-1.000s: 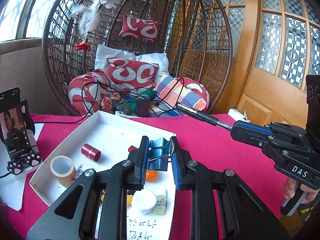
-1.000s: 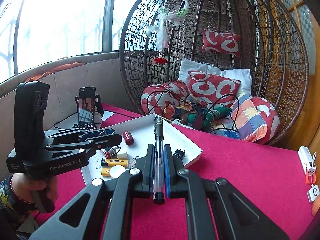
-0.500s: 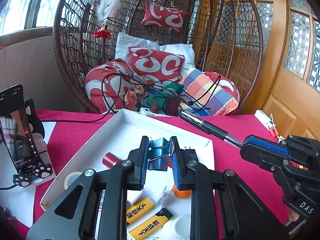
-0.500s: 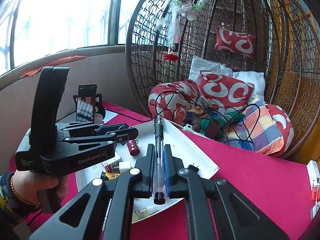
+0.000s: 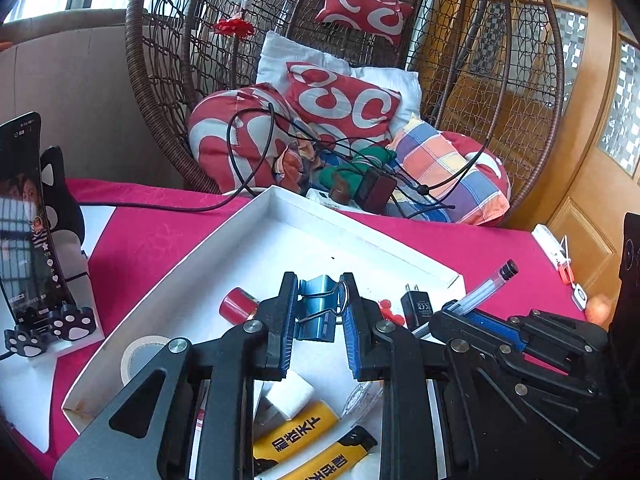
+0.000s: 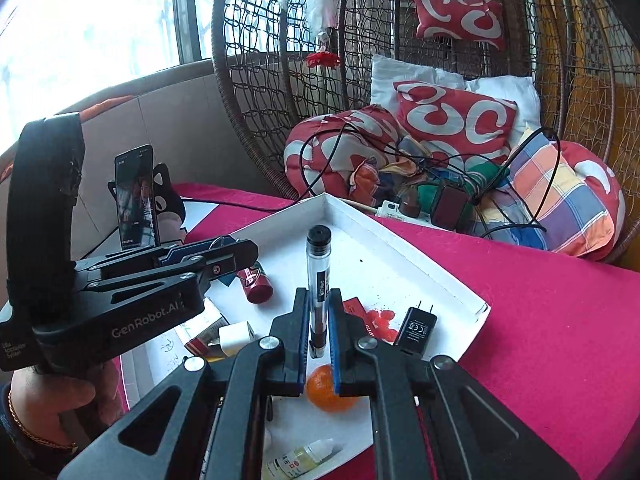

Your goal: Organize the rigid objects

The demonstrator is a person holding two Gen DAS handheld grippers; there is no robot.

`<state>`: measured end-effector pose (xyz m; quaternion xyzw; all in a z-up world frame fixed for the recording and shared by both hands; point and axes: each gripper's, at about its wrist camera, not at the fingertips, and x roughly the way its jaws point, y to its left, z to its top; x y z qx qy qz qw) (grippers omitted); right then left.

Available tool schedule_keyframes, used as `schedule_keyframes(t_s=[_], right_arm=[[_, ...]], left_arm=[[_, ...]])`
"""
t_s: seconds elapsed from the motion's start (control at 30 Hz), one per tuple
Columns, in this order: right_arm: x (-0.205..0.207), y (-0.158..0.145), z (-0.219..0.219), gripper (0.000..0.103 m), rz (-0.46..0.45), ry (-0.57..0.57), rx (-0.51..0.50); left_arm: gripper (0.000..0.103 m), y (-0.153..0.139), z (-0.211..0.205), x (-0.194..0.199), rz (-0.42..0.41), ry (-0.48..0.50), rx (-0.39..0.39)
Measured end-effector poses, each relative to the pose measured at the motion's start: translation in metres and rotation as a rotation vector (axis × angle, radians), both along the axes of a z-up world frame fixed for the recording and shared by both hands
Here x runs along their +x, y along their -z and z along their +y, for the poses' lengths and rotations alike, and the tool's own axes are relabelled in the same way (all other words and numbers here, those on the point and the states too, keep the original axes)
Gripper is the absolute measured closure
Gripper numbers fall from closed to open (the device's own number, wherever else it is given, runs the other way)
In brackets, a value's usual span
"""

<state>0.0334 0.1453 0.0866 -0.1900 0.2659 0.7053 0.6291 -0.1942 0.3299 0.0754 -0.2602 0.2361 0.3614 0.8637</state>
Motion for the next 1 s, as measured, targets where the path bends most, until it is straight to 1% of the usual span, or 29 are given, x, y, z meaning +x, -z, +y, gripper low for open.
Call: schedule_keyframes(t_s=[0.1, 0.13, 0.17, 0.2, 0.23, 0.27, 0.3, 0.33, 0.37, 0.4, 0.43, 0.47, 0.67, 0.83, 1.0], right_arm=[[-0.001, 0.007, 0.005, 0.095, 0.028, -0.008, -0.007], [-0.001, 0.008, 0.006, 0.095, 0.038, -0.015, -0.006], [-0.003, 0.008, 0.007, 0.094, 0.041, -0.018, -0.004], [-0.003, 0.008, 0.009, 0.093, 0.040, -0.019, -0.006], [-0.004, 0.007, 0.010, 0.089, 0.039, -0.015, -0.009], [-0.003, 0.007, 0.010, 0.068, 0.042, -0.007, -0.007], [-0.002, 0.006, 0.010, 0.026, 0.048, 0.000, 0.001], [-0.001, 0.005, 0.008, 0.008, 0.056, 0.008, 0.014], [0.000, 0.004, 0.006, 0.000, 0.053, 0.018, 0.030], [0.001, 0.004, 0.004, 0.000, 0.053, 0.021, 0.037], [0.003, 0.003, 0.003, 0.000, 0.058, 0.023, 0.037], [0.004, 0.003, 0.001, 0.000, 0.066, 0.027, 0.039], [0.012, 0.002, -0.019, 0.000, 0.093, 0.044, 0.056], [0.017, -0.003, -0.042, 0.000, 0.109, 0.057, 0.093], [0.023, -0.015, -0.070, 0.000, 0.121, 0.077, 0.151]], left_arm=[[0.082, 0.002, 0.002, -0.001, -0.013, -0.022, -0.017], [0.076, 0.002, 0.003, -0.002, -0.014, -0.036, -0.021], [0.058, 0.003, 0.004, -0.003, -0.013, -0.050, -0.025], [0.043, 0.003, 0.005, -0.005, -0.014, -0.063, -0.027], [0.017, 0.003, 0.005, -0.007, -0.018, -0.078, -0.024], [0.007, 0.003, 0.005, -0.010, -0.027, -0.091, -0.017], [0.005, 0.002, 0.005, -0.012, -0.039, -0.100, -0.013], [0.004, 0.001, 0.005, -0.015, -0.049, -0.108, -0.010], [0.004, 0.000, 0.005, -0.017, -0.051, -0.119, -0.007], [0.004, -0.001, 0.004, -0.019, -0.050, -0.129, -0.004], [0.001, -0.002, 0.003, -0.021, -0.050, -0.140, -0.001], [0.000, -0.002, 0.002, -0.023, -0.056, -0.147, -0.001], [0.000, -0.006, -0.011, -0.031, -0.103, -0.160, -0.012], [0.000, -0.019, -0.036, -0.037, -0.128, -0.147, 0.035], [0.000, -0.032, -0.061, -0.039, -0.145, -0.116, 0.063]])
